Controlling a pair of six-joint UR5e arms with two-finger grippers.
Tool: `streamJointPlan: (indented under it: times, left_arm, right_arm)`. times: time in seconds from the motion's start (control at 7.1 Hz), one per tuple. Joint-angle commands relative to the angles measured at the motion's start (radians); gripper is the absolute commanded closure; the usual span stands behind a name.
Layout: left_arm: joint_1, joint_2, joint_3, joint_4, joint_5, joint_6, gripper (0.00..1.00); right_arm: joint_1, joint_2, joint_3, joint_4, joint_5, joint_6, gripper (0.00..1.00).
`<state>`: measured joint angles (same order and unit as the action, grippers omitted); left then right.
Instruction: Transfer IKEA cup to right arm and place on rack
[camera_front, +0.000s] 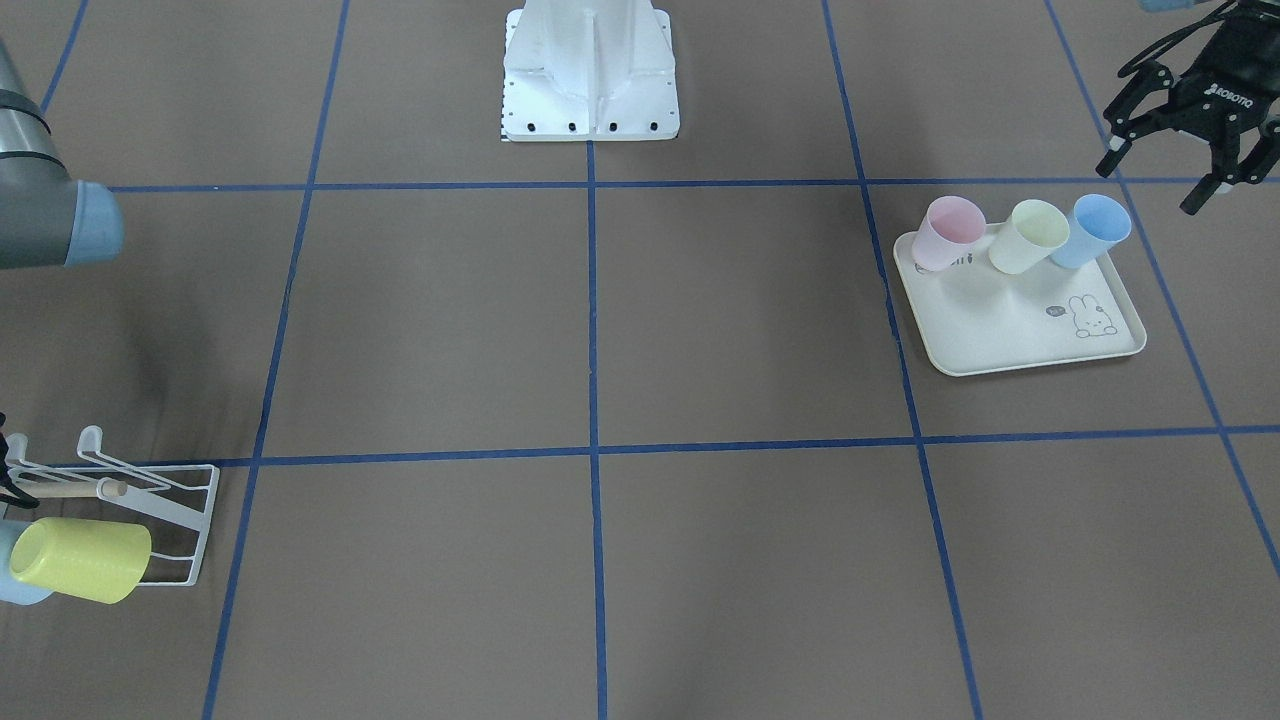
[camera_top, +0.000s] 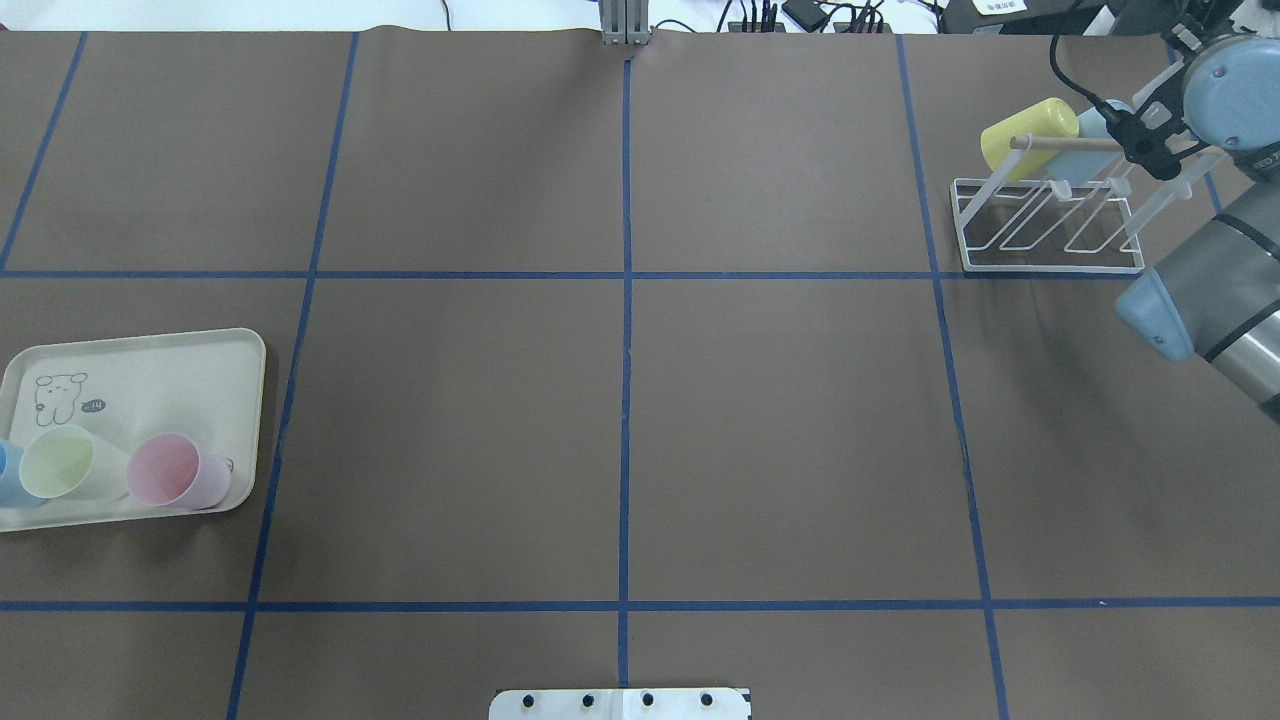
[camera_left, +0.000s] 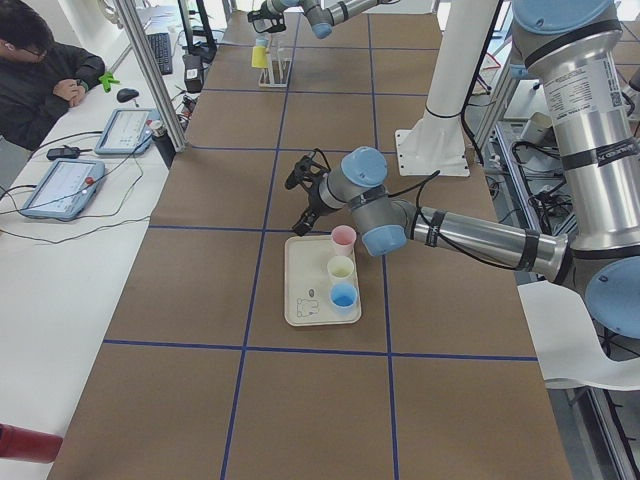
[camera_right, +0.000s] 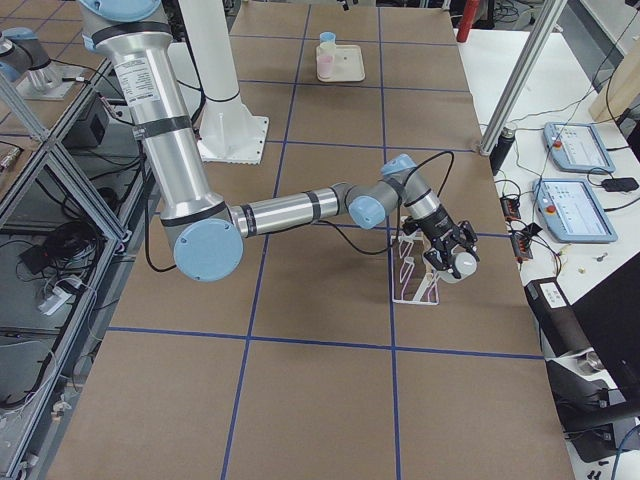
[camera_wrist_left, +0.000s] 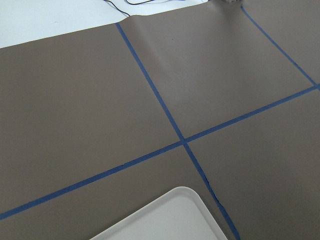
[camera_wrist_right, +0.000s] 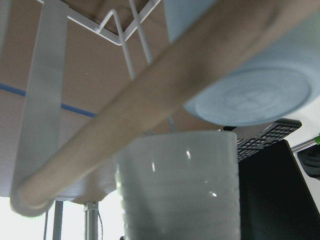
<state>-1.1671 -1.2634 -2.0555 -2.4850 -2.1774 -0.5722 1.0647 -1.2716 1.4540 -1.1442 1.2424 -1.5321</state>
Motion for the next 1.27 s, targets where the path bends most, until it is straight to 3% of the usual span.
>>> streamJointPlan:
  times: [0.0,1.13]
  left_arm:
    - [0.001,-0.001,0.002,0.000,0.001,0.000,0.00]
    - [0.001,-0.001,0.008,0.000,0.001,-0.002,0.00]
  right_arm:
    - [-0.012,0.000,-0.001,0.000,-0.020,0.001,1.00]
    - [-0.020,0.000,-0.001,0.000,-0.081,-0.043,1.00]
